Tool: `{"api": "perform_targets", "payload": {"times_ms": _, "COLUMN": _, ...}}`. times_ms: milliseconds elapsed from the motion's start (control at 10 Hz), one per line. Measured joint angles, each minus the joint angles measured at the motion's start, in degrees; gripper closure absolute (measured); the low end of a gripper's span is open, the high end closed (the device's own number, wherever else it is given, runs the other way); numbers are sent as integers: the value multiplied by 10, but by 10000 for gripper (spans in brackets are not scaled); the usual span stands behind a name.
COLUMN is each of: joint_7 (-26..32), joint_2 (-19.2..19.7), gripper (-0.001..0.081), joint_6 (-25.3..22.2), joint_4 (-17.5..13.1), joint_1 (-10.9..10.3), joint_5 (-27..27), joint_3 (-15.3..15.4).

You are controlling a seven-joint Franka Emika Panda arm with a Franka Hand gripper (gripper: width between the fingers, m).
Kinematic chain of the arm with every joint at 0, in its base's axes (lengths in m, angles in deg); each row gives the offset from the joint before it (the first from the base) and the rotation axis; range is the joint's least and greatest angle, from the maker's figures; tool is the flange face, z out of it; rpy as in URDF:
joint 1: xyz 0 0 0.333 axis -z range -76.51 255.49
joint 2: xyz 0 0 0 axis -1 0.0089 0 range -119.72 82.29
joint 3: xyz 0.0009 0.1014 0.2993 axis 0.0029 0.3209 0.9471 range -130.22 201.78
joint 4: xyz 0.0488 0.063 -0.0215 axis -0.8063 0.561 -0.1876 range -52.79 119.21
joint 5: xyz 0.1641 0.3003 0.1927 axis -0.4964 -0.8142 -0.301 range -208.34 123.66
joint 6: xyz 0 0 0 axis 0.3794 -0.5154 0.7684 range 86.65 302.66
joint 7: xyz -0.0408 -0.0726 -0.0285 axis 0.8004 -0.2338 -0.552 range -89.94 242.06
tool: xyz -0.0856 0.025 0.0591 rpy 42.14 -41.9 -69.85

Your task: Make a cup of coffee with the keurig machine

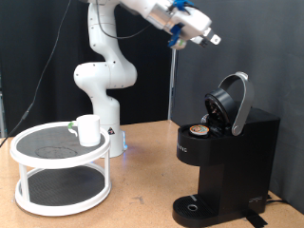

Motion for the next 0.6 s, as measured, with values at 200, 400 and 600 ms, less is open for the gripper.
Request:
{"api": "perform_targets", "payload": {"times_ms": 200, "joint_7": -40, "joint_2": 19, "gripper": 72, "joint_6": 17, "joint_4": -20, "joint_1": -4, "joint_5": 9, "joint_3": 31}}
{"api": "perform_targets", "payload": {"times_ms": 400, "joint_7": -73, "joint_2": 41, "gripper": 72, "joint_6": 21, "joint_4": -44, "joint_1": -5, "joint_5": 31, "joint_3": 52}}
{"api": "perform_targets", "payload": {"times_ms": 600, "joint_7": -72, "joint_2": 42, "gripper": 72, "joint_6": 20, "joint_4": -43, "joint_1": -5, "joint_5": 24, "joint_3": 52}}
